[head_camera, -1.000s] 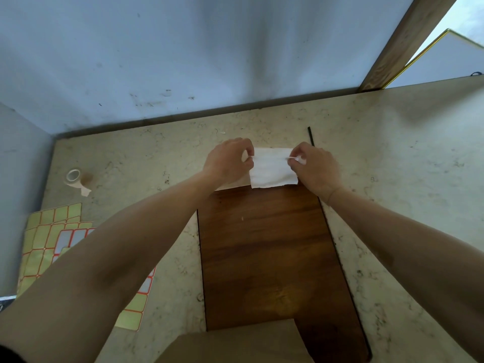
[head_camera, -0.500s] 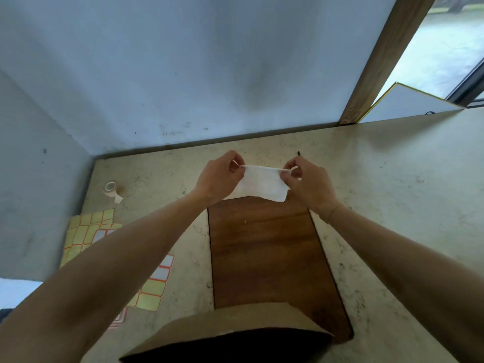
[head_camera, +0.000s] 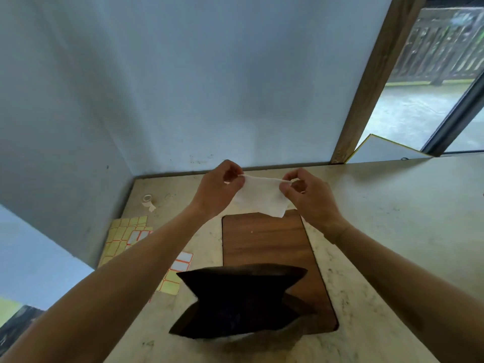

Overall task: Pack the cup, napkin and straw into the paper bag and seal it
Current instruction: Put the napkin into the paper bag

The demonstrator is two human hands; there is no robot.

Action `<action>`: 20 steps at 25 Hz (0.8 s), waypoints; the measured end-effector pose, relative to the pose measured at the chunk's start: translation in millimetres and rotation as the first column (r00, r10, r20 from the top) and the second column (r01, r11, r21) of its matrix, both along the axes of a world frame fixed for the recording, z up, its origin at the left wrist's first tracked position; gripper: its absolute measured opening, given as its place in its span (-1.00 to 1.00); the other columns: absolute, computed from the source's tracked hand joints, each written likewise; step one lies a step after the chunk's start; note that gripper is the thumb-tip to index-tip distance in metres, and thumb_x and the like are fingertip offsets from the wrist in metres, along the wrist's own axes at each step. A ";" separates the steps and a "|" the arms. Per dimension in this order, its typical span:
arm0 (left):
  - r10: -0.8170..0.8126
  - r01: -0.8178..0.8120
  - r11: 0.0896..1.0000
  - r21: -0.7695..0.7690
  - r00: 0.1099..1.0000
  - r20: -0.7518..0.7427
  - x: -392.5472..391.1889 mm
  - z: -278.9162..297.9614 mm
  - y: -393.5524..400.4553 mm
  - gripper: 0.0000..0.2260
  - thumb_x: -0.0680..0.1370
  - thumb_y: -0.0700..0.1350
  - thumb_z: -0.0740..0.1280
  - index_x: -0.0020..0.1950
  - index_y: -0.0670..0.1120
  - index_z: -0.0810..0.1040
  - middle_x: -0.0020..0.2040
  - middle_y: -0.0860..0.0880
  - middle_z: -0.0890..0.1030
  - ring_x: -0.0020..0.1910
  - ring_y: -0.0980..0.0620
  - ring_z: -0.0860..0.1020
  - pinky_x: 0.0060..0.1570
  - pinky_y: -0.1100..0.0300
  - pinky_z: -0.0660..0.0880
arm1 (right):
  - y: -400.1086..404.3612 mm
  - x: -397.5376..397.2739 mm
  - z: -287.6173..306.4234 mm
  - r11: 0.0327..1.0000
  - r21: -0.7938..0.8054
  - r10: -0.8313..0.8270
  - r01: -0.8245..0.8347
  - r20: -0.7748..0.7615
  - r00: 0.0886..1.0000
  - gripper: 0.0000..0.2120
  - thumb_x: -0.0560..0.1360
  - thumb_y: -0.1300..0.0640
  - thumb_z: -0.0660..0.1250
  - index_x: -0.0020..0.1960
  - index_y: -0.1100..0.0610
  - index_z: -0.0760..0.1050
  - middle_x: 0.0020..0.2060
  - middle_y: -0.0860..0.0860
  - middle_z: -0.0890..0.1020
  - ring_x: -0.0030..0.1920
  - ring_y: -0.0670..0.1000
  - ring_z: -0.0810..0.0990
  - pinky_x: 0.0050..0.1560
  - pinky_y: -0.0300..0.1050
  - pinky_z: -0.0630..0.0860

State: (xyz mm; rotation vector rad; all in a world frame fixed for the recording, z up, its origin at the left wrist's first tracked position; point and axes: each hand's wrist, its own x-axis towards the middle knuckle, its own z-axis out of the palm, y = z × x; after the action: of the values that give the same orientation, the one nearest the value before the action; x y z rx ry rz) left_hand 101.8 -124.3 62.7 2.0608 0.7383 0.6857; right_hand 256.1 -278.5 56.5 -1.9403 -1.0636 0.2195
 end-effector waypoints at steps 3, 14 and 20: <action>-0.010 0.010 1.000 0.006 1.000 0.015 -22.7 16.8 -22.8 -0.95 0.56 -0.17 0.34 -0.03 -0.06 0.49 -0.16 0.10 0.57 -0.14 0.14 0.53 -0.15 0.38 0.40 | -16.3 -22.9 18.9 0.999 0.033 0.026 -0.026 0.002 1.000 -0.91 0.52 0.02 0.35 0.01 -0.02 0.51 -0.19 -0.05 0.68 -0.25 -0.14 0.62 -0.25 -0.24 0.53; 0.005 0.004 0.996 -0.089 0.994 0.106 -91.0 38.4 -68.7 -0.98 0.56 -0.15 0.34 -0.04 -0.05 0.52 -0.16 -0.04 0.60 -0.18 0.08 0.54 -0.06 0.14 0.51 | -62.1 -74.9 45.5 0.988 0.102 0.127 -0.115 -0.119 0.985 -0.92 0.52 0.07 0.36 0.01 0.01 0.51 -0.16 -0.04 0.69 -0.12 -0.05 0.65 -0.13 -0.20 0.57; -0.019 0.019 1.000 0.009 0.998 0.062 -108.9 38.9 -78.4 -0.96 0.56 -0.14 0.33 -0.02 -0.01 0.50 -0.13 0.05 0.60 -0.11 0.08 0.56 -0.09 0.30 0.48 | -65.4 -88.4 45.7 0.980 0.046 0.195 -0.192 -0.069 0.978 -0.92 0.49 0.06 0.39 -0.03 0.01 0.52 -0.15 -0.10 0.65 -0.13 -0.06 0.65 -0.16 -0.25 0.61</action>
State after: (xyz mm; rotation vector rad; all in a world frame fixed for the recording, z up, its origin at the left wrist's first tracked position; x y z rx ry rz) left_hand -7.2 -202.6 101.7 2.0428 0.6809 0.7396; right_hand 167.7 -343.9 102.2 -1.7806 -1.2000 0.3719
